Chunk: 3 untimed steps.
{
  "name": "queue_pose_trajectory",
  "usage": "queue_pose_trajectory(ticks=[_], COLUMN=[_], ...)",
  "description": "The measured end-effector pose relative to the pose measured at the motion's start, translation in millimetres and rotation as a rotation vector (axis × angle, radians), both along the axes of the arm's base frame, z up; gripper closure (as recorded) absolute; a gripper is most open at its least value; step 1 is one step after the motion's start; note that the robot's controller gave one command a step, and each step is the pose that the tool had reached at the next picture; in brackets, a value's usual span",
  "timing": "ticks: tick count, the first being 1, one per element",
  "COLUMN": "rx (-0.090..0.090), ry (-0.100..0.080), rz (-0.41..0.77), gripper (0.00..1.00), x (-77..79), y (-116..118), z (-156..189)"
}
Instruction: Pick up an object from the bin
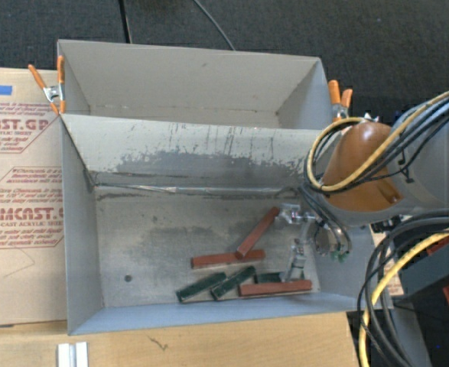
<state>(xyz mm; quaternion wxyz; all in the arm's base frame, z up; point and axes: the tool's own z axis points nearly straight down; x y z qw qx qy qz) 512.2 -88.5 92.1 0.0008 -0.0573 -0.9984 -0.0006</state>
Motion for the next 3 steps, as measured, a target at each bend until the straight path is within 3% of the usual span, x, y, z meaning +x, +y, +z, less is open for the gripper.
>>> queue_pose_trajectory(ticks=[1, 2, 3], rx=[-0.001, 0.001, -0.001], ry=[0.000, -0.001, 0.001], rz=[0.147, 0.151, 0.014], gripper=[0.00, 0.00, 1.00], x=[-1.8, 47.7, -24.9], y=[41.7, 52.5, 78.0], z=[-3.9, -15.8, -21.8])
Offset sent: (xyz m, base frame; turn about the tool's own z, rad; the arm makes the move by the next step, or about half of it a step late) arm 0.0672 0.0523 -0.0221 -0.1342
